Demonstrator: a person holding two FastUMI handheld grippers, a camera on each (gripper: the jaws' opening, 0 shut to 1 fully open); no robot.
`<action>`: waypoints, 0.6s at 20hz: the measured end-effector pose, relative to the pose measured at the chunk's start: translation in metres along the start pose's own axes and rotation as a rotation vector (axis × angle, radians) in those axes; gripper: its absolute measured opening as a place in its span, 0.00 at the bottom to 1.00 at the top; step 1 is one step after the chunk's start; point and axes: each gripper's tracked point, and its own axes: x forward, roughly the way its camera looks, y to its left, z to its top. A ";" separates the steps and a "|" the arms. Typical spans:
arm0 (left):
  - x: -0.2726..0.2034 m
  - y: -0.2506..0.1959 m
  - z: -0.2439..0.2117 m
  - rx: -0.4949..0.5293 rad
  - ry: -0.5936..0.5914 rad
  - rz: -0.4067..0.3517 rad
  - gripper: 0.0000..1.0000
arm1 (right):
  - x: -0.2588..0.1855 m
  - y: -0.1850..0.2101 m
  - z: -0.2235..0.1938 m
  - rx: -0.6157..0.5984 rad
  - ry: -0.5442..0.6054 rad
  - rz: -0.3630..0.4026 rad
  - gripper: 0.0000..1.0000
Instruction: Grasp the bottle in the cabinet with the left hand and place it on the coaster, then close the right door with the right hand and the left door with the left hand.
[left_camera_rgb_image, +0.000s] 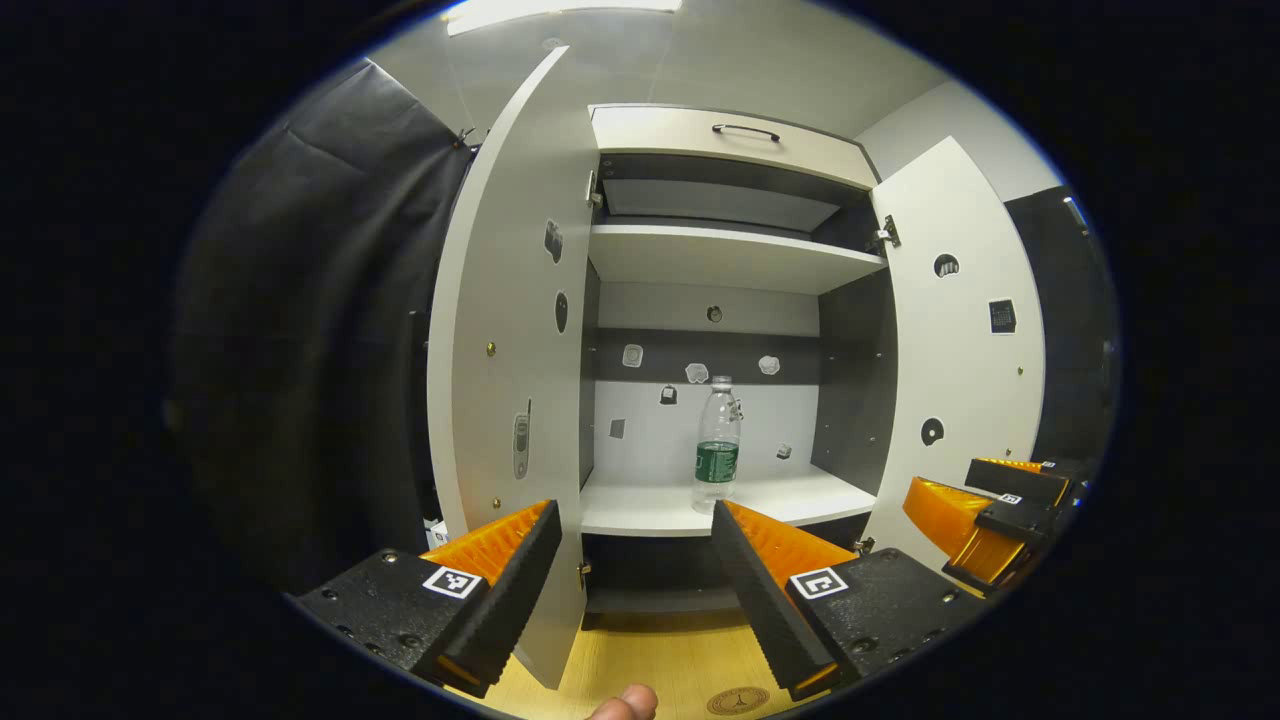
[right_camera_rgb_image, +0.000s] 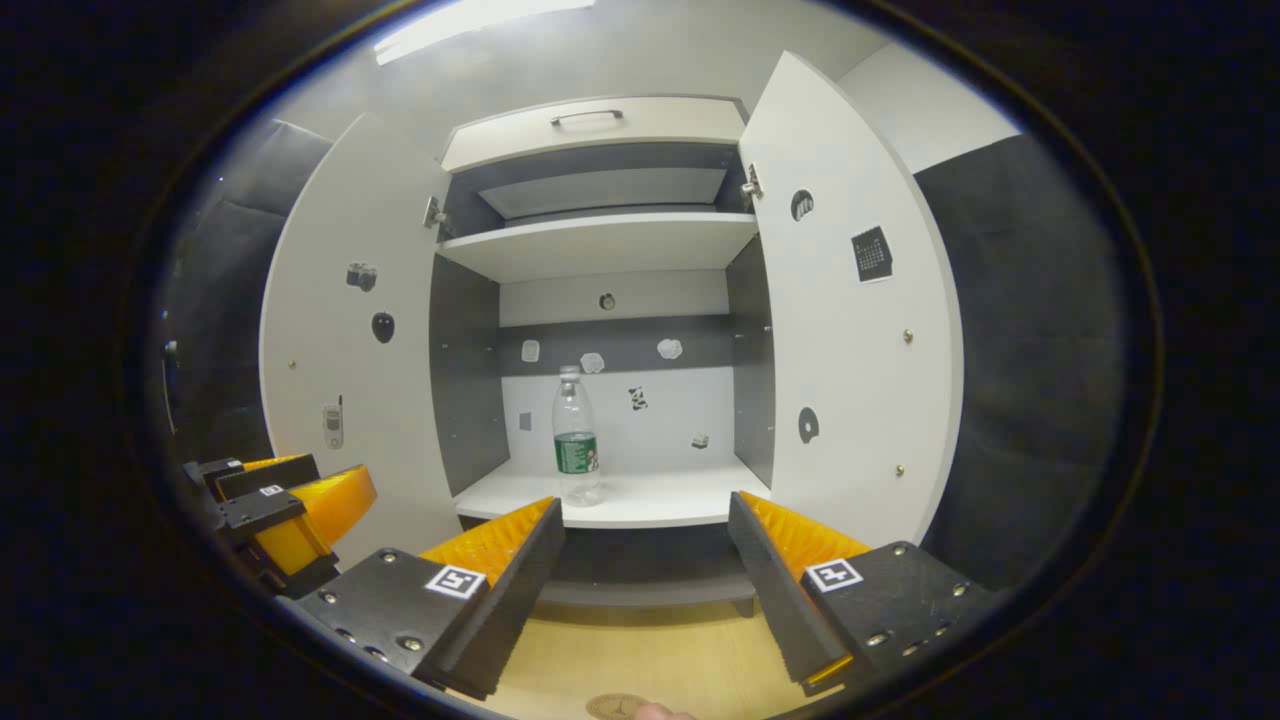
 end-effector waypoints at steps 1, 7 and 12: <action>0.000 0.000 0.000 -0.003 0.000 0.001 0.96 | 0.001 0.000 0.000 0.006 0.002 0.002 1.00; 0.006 -0.002 0.000 -0.002 -0.002 0.002 0.96 | 0.005 -0.004 0.001 0.024 0.005 0.004 1.00; 0.019 -0.008 -0.002 -0.007 0.007 -0.007 0.96 | 0.005 -0.007 -0.002 0.021 0.015 0.004 1.00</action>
